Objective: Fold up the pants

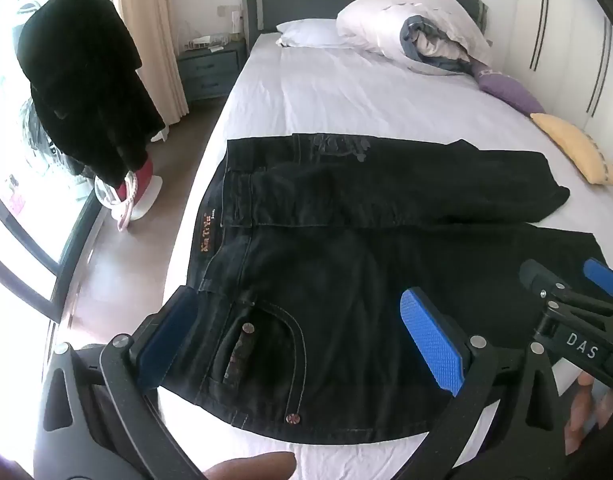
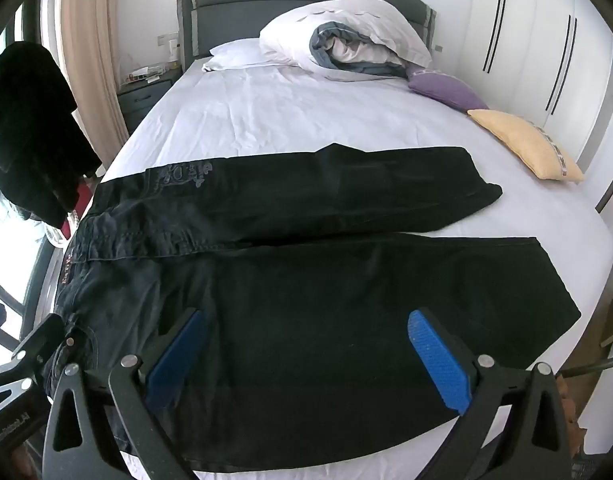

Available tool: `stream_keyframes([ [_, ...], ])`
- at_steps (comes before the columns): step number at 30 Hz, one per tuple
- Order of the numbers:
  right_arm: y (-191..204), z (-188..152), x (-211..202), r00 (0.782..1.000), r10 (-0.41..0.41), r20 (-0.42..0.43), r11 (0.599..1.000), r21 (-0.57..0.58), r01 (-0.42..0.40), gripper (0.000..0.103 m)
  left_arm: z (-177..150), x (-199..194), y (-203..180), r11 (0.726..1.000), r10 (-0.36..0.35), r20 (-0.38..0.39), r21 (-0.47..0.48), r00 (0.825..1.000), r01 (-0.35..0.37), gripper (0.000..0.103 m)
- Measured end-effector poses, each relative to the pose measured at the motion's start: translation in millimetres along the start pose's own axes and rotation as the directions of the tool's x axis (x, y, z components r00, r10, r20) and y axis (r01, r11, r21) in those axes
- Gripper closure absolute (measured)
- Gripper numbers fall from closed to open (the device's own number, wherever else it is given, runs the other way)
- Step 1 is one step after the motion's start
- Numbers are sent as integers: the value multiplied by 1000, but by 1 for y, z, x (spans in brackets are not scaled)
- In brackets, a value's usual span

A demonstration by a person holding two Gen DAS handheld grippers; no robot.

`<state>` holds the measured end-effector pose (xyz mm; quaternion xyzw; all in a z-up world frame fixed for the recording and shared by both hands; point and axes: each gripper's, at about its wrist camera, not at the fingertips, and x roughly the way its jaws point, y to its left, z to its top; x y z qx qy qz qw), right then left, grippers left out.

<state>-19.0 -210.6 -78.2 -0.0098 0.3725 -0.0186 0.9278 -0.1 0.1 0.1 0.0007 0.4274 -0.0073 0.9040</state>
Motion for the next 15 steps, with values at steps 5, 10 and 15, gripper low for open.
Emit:
stream_keyframes([
  [5,-1,0,0,1000,3,-5,1000,1,-3,0,0,-1,0,1000,0,1,3,1000,0,0],
  [10,-2,0,-1,1000,4,-2,1000,2,-4,0,-2,0,0,1000,4,-1,5,1000,-4,0],
  [15,8,-10,1,1000,8,-3,1000,1,-8,0,-4,0,-3,1000,5,-3,6,1000,-5,0],
])
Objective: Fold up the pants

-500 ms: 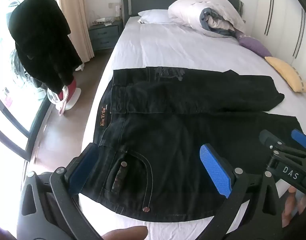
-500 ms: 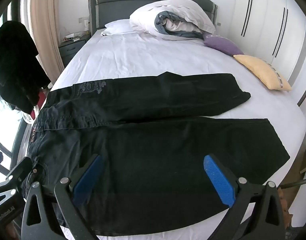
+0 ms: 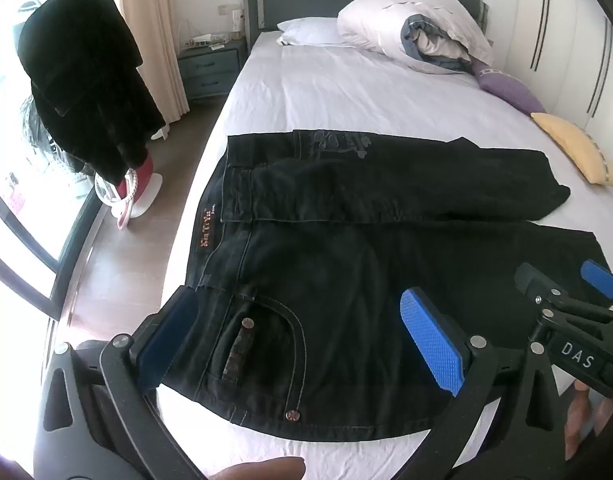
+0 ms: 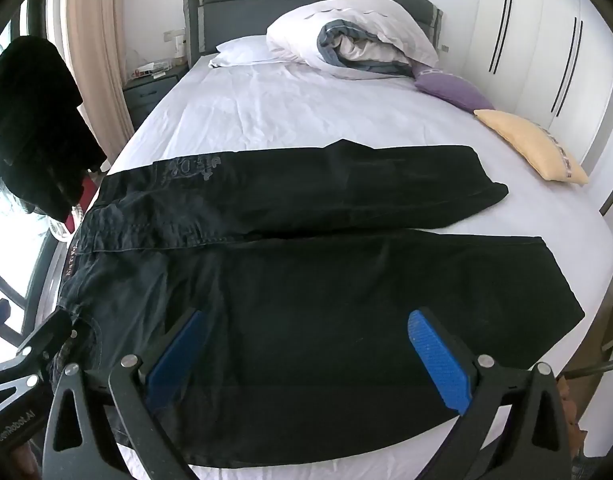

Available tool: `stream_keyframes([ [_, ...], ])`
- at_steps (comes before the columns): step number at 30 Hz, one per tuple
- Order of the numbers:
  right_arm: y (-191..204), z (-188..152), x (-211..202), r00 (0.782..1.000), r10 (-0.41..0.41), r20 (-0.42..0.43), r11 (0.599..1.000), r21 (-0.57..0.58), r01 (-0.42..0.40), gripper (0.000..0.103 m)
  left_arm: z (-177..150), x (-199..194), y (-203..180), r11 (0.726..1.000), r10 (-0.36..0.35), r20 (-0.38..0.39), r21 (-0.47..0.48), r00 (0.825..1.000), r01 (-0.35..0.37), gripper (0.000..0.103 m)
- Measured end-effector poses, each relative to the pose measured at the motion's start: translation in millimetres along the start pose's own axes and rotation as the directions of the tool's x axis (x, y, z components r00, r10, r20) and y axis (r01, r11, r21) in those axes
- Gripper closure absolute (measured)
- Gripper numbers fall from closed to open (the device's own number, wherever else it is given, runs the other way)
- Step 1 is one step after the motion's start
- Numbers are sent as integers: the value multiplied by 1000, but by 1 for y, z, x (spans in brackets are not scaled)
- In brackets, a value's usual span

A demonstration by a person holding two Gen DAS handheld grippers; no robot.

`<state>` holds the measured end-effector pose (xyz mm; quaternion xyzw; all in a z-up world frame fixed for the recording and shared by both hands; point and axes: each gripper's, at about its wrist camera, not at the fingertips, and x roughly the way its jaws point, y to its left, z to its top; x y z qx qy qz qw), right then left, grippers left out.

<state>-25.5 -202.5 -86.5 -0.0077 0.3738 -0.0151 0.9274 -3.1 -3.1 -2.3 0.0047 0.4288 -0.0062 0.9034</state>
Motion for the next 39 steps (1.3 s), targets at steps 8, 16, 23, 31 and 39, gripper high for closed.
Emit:
stream_keyframes([
  [8,0,3,1,1000,5,-7,1000,-8,-5,0,0,1,-1,1000,0,-1,-2,1000,0,0],
  [16,-1,3,1,1000,7,-8,1000,-10,-7,0,-2,1,0,1000,2,-1,-1,1000,-2,0],
  [23,0,2,2,1000,9,-10,1000,-8,-9,0,-2,1,0,1000,2,-2,-2,1000,-2,0],
  [31,-1,2,2,1000,10,-11,1000,-7,-10,0,-2,2,-1,1000,3,-3,-1,1000,-3,0],
  [39,-1,2,2,1000,11,-12,1000,-5,-11,0,-1,1,0,1000,4,-3,-1,1000,-4,0],
])
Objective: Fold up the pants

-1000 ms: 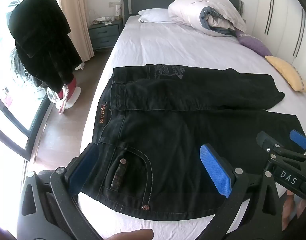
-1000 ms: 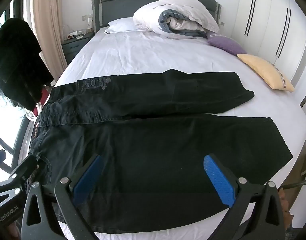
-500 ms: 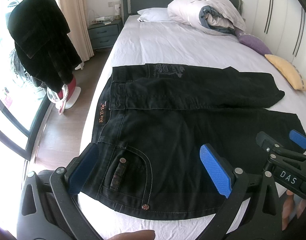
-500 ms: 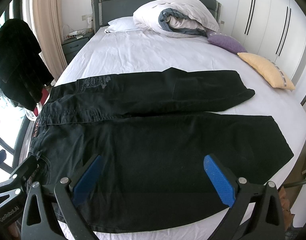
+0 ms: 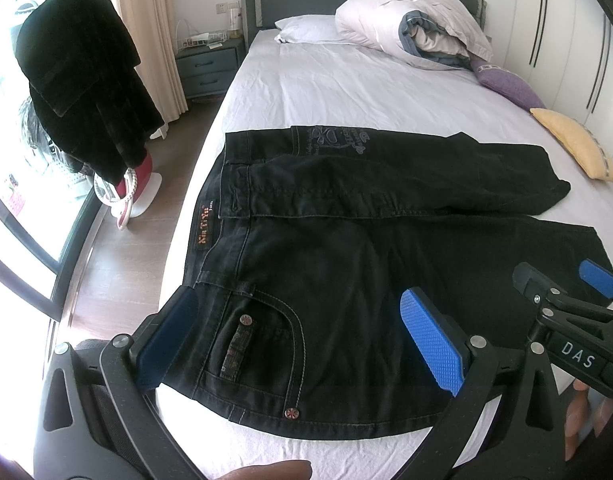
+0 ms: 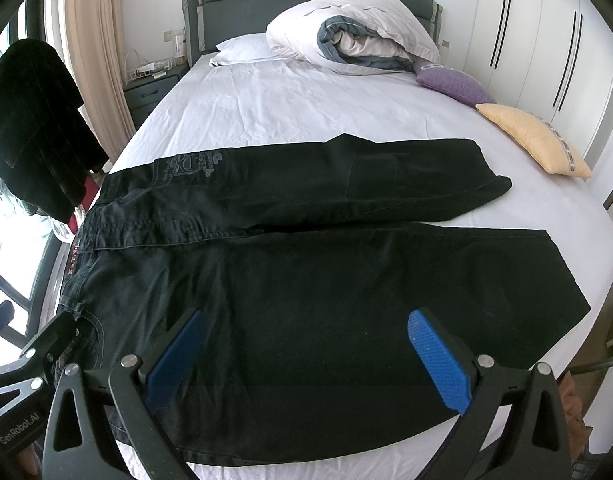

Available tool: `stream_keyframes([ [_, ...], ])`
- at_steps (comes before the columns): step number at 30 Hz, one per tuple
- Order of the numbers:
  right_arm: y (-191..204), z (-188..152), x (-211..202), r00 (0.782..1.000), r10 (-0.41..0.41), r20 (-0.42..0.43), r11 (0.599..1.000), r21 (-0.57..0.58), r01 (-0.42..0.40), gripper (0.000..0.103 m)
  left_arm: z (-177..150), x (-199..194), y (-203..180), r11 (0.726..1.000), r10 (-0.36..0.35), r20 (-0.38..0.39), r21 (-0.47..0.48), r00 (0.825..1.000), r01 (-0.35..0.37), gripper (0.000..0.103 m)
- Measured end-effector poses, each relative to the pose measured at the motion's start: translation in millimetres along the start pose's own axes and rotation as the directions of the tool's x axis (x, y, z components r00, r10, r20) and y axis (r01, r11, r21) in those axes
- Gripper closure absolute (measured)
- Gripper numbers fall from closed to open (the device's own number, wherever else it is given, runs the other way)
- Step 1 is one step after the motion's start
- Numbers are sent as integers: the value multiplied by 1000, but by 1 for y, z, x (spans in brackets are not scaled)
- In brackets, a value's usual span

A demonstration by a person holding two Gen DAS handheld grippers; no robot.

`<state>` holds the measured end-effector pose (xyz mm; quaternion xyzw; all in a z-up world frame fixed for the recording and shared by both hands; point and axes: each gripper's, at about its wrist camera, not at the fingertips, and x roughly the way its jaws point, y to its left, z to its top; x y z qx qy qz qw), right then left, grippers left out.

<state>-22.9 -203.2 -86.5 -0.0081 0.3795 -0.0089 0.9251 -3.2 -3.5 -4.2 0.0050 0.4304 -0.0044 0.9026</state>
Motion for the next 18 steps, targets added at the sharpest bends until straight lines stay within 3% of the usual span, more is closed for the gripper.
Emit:
stream_keyframes([
  [18,0,-1,1,1000,2,0,1000,2,-2,0,0,0,0,1000,0,-2,1,1000,0,0],
])
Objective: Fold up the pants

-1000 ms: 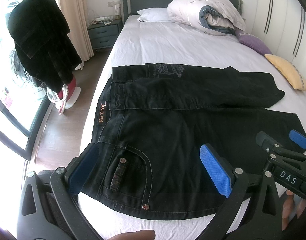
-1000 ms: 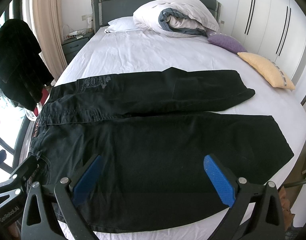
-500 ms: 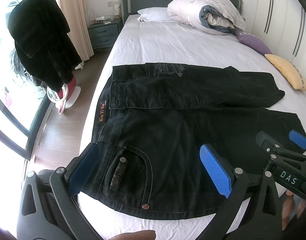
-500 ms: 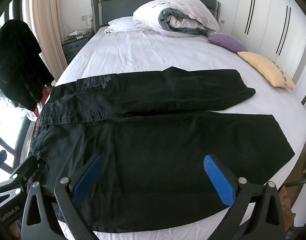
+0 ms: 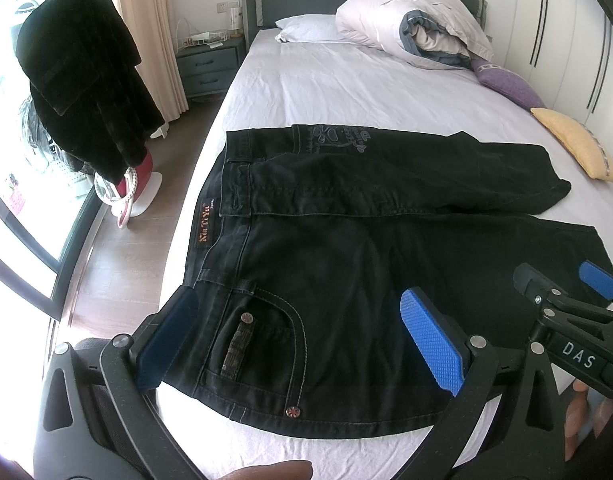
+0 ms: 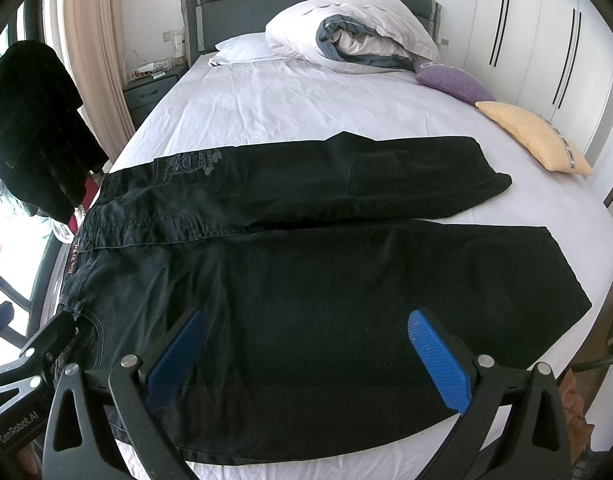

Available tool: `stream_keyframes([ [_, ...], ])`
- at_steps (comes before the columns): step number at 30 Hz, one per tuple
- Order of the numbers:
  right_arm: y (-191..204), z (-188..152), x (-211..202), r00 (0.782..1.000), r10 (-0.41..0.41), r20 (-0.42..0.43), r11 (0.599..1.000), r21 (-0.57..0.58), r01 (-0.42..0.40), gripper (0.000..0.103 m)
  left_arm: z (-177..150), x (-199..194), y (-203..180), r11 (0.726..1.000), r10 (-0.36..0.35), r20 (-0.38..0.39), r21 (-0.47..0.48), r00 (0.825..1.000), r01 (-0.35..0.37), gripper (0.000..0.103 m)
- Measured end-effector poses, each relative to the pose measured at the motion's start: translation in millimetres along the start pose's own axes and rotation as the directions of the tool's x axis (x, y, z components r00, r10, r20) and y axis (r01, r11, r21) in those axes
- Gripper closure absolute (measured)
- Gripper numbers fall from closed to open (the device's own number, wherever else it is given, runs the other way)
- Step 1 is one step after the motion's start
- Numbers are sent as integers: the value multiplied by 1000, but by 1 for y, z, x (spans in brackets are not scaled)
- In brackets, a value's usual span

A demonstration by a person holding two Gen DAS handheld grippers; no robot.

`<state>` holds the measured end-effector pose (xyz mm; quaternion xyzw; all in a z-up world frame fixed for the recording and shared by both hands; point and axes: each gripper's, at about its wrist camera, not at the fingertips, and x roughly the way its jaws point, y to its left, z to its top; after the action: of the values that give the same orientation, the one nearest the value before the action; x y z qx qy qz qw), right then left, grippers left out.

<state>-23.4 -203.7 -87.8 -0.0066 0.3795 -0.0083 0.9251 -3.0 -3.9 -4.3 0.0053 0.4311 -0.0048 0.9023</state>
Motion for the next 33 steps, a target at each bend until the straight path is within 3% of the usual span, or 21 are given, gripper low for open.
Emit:
stream_keyframes([
  [24,-1,0,1,1000,4,-3,1000,1,-4,0,-6,4,3,1000,-4,-1,0,1000,4,0],
  [28,-3,0,2,1000,11,-1,1000,-10,-11,0,-10,6,2,1000,-23,9,19,1000,23,0],
  [33,-12,5,7,997,79,-5,996,-36,-79,0,6,19,8,993,-82,15,88,996,81,0],
])
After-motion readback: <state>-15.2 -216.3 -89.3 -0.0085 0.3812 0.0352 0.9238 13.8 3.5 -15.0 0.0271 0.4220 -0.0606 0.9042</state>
